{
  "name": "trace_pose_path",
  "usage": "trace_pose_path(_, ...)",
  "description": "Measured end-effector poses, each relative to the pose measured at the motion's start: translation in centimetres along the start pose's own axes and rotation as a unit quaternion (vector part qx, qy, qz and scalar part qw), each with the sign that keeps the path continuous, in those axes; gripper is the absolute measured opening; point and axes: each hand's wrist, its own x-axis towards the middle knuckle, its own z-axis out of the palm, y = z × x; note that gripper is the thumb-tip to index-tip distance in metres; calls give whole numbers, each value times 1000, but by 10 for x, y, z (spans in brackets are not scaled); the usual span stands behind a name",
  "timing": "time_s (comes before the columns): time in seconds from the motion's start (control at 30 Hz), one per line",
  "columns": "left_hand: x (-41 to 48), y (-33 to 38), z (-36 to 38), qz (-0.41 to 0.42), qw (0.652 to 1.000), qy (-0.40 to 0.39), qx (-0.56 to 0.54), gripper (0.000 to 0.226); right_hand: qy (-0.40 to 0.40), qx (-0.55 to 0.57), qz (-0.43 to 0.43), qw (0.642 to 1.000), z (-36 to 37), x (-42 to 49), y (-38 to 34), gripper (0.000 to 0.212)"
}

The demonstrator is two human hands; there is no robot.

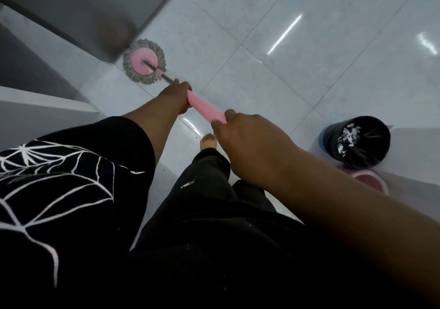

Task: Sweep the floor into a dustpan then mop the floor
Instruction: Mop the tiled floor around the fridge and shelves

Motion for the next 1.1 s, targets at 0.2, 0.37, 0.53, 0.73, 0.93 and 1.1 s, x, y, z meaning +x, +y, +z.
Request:
trace_pose_path(0.2,-34,66,37,22,1000,-8,9,52,-25,-8,7,1000,12,-72,24,39)
trace_pose_path(0.37,-70,135,75,37,999,1,3,52,-40,-17,29,999,29,-152,46,46)
trace_pose_path(0.53,-98,181,101,73,997,-3,-2,51,-57,-36,53,996,43,-206,63,45)
trace_pose_path(0.73,-101,181,100,76,997,6,-14,50,-56,-51,32,997,41,-206,65,40)
trace_pose_path(0.93,-76,167,67,80,995,13,-66,46,-55,-57,24,997,13,-163,83,35)
trace_pose_path(1.1,-35,129,21,65,996,19,-61,42,-61,-55,8,997,-13,-95,85,48)
